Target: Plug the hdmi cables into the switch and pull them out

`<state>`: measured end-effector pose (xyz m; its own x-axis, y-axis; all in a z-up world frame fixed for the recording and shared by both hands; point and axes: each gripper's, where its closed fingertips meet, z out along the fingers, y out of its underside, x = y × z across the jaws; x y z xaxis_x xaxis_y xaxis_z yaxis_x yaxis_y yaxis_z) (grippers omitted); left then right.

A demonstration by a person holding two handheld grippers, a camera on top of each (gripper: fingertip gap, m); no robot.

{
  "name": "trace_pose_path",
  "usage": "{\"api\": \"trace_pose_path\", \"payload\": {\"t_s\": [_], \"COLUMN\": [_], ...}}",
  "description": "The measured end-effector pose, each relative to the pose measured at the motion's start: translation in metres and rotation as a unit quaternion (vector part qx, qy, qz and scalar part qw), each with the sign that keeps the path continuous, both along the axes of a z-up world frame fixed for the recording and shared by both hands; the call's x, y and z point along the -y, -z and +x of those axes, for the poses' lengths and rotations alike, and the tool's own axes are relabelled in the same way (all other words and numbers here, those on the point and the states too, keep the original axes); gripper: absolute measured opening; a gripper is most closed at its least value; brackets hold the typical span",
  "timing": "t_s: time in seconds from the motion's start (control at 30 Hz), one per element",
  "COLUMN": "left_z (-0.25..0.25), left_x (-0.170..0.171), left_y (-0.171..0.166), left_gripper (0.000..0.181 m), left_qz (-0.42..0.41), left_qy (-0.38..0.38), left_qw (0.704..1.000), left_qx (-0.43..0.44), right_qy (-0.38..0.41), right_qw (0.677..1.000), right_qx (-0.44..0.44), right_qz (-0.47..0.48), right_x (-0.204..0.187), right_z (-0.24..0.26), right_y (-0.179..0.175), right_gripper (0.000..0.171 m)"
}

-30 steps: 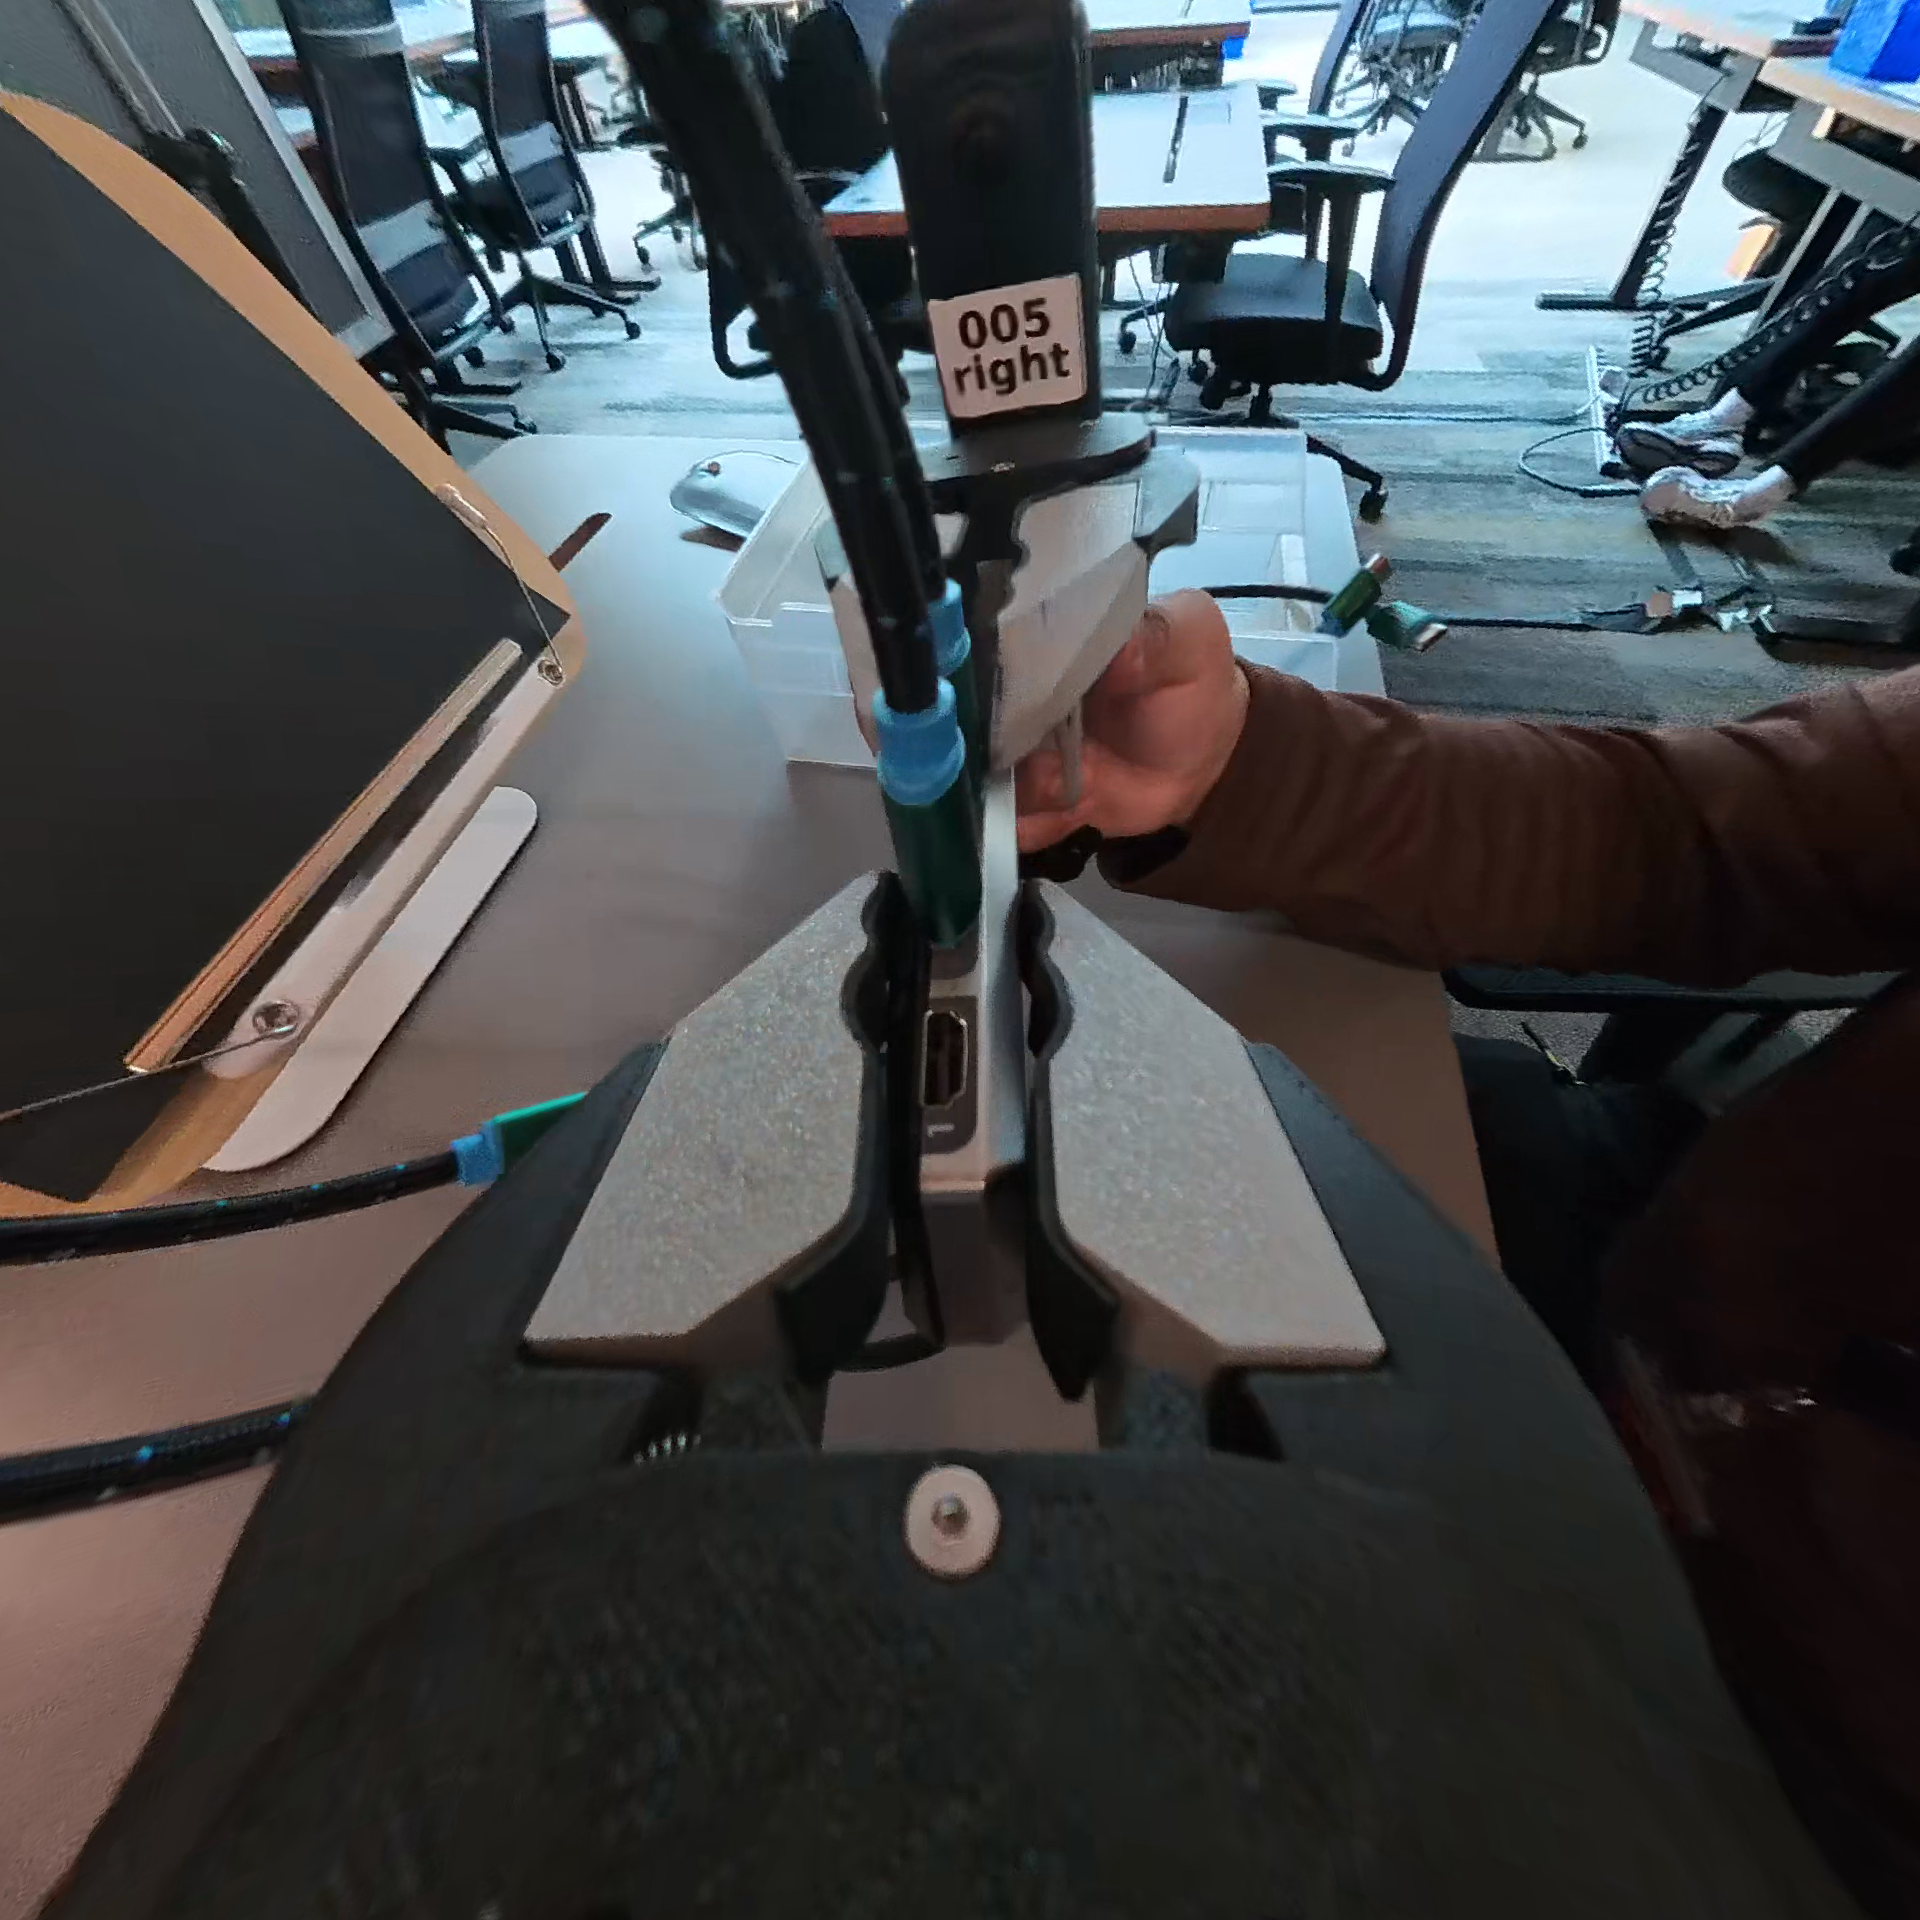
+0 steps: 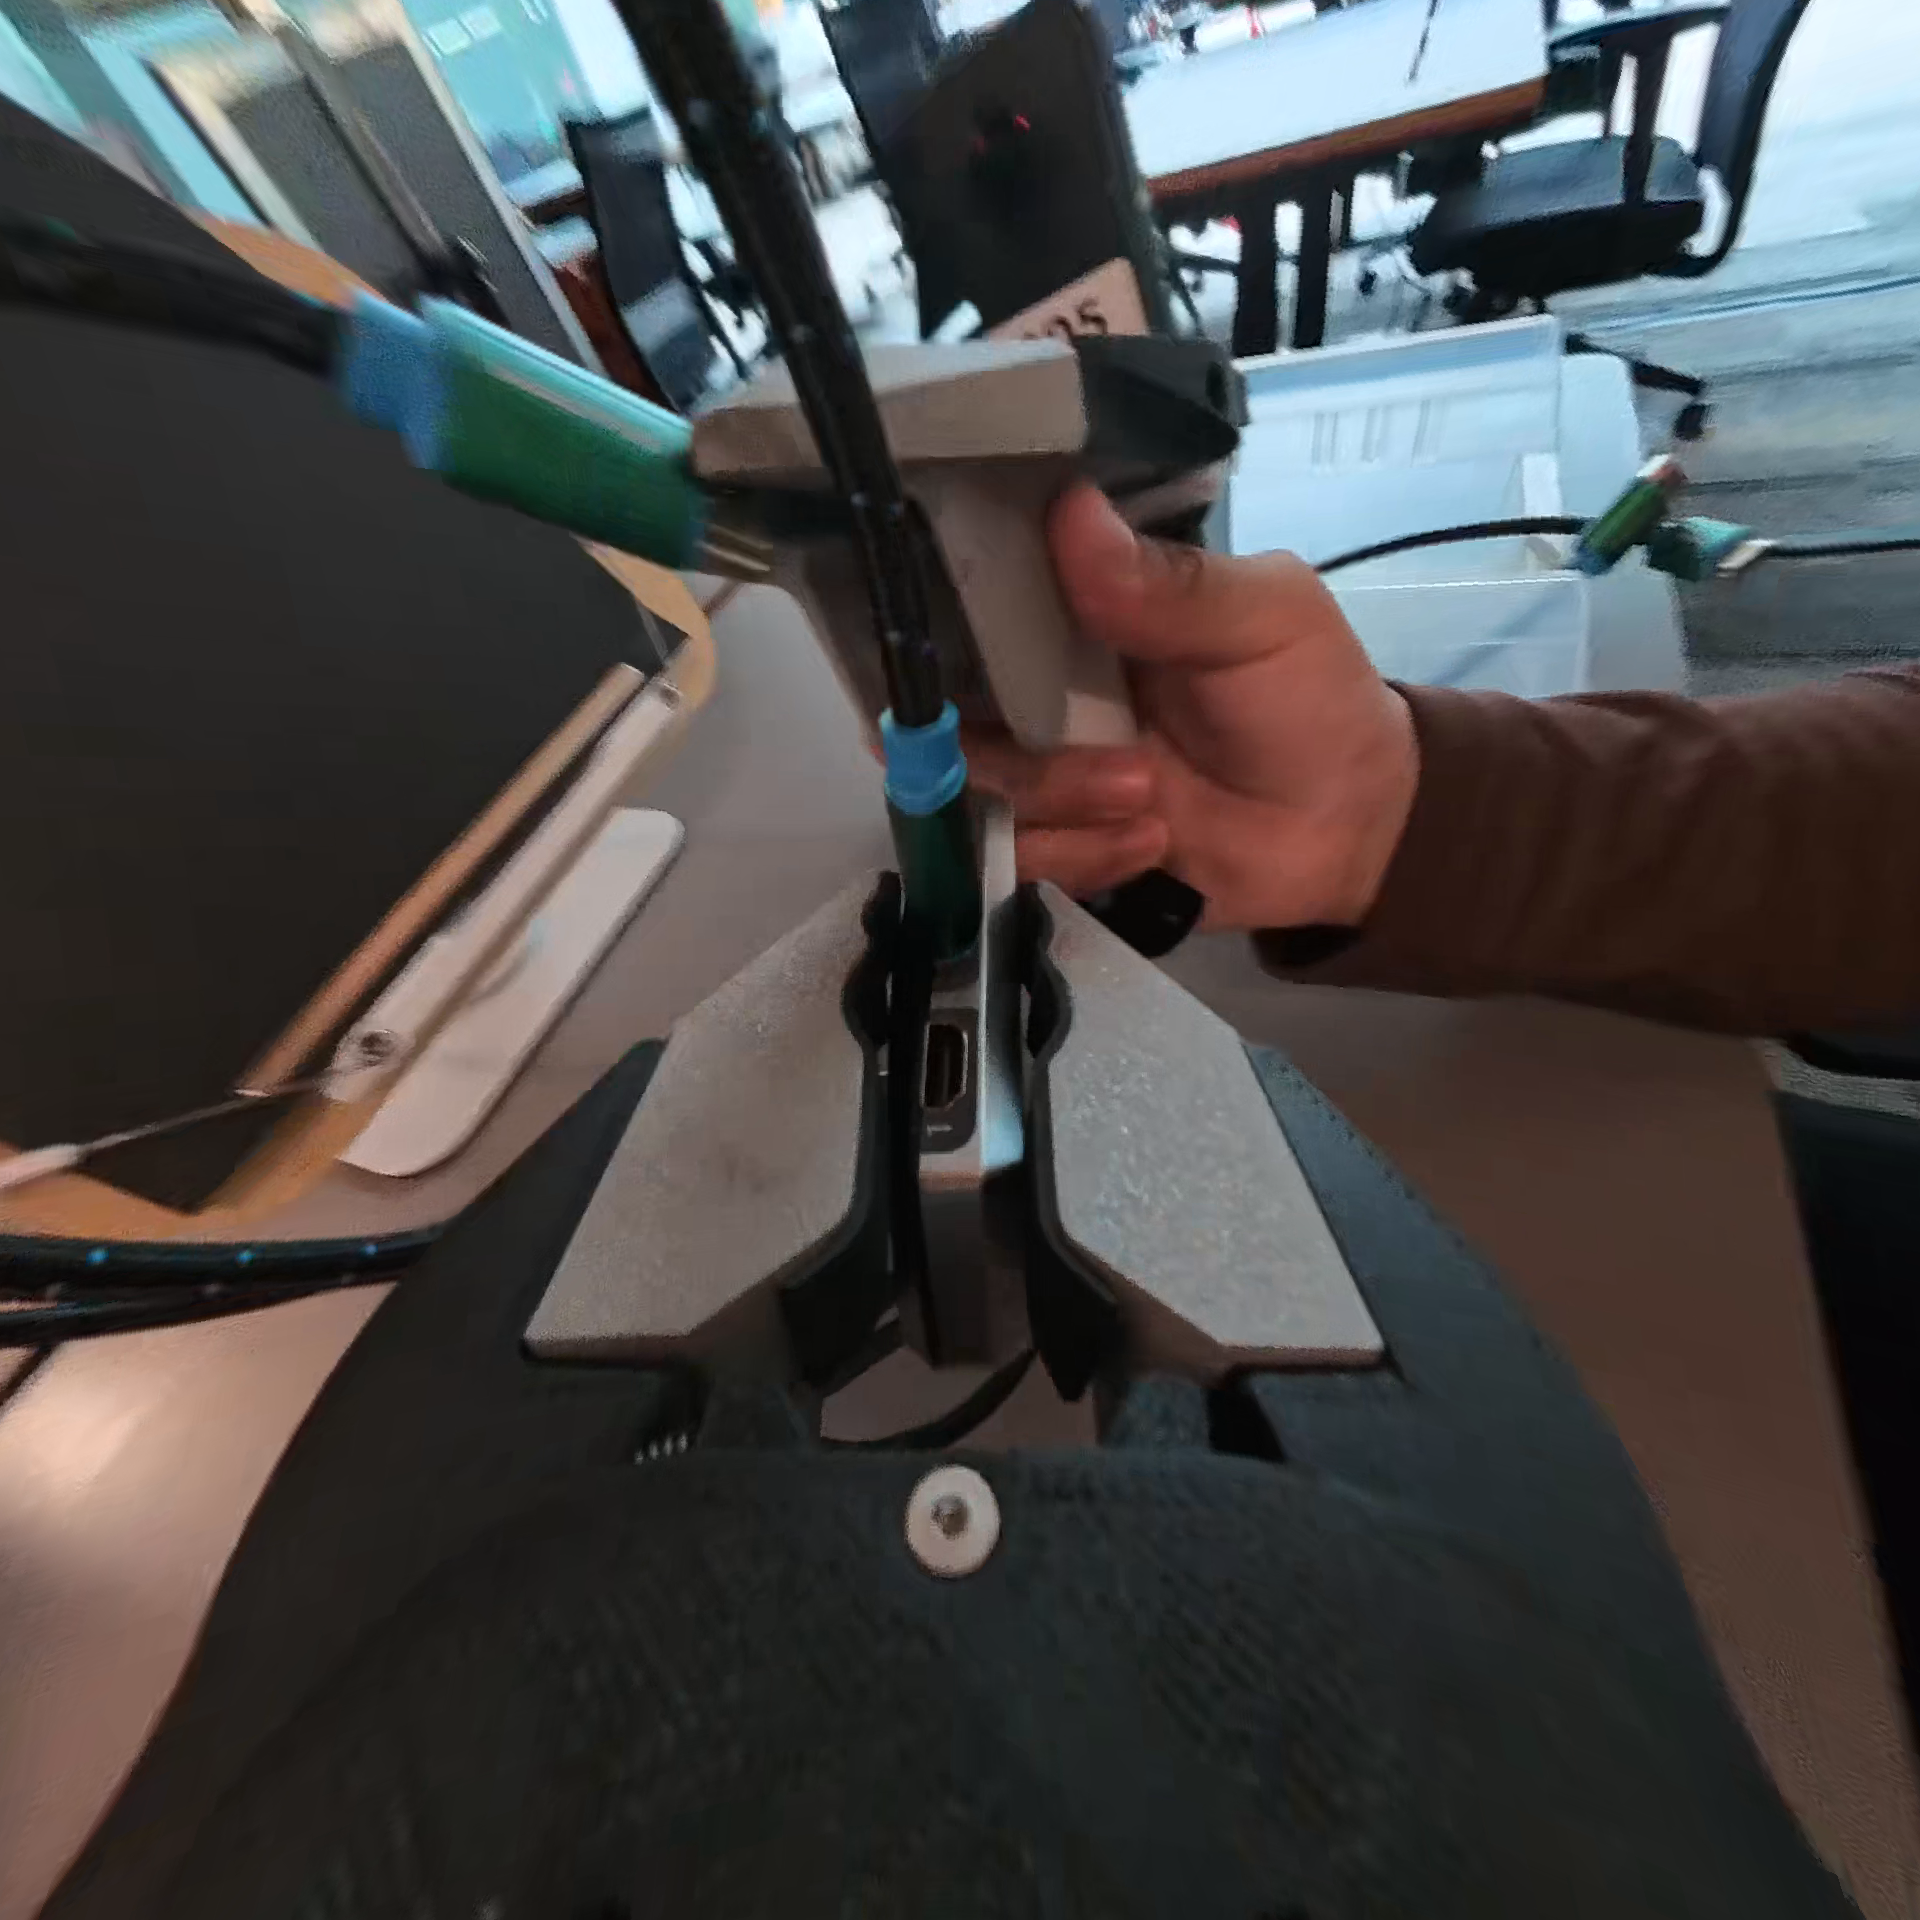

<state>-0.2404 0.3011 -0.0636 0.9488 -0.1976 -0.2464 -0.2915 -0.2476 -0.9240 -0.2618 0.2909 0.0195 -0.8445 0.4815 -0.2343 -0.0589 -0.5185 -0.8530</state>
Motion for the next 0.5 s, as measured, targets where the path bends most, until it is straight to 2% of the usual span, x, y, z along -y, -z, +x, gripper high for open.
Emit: {"api": "trace_pose_path", "payload": {"t_s": [0.07, 0.2, 0.33, 0.4, 0.5], "left_z": [-0.013, -0.037, -0.040, -0.043, -0.058], "left_x": [0.003, 0.017, 0.037, 0.043, 0.046], "left_y": [0.000, 0.028, 0.045, 0.045, 0.038], "left_gripper": [0.022, 0.021, 0.022, 0.022, 0.022], "left_qz": [0.024, 0.037, 0.097, 0.095, 0.108], "left_qy": [-0.015, -0.044, -0.030, -0.031, -0.056], "left_qw": [0.999, 0.996, 0.987, 0.982, 0.980], "left_qx": [-0.035, -0.065, -0.125, -0.163, -0.156], "right_qy": [0.007, 0.063, 0.183, 0.217, 0.251], "right_qw": [1.000, 0.998, 0.981, 0.974, 0.963], "right_qx": [-0.002, 0.015, 0.057, 0.047, 0.032], "right_qz": [-0.006, -0.012, 0.021, 0.046, 0.091], "right_x": [-0.003, -0.018, -0.044, -0.047, -0.041], "right_z": [0.000, -0.010, -0.027, -0.026, -0.024], "right_y": [-0.002, 0.002, 0.019, 0.017, 0.015], "right_gripper": [0.006, 0.007, 0.007, 0.007, 0.006]}}
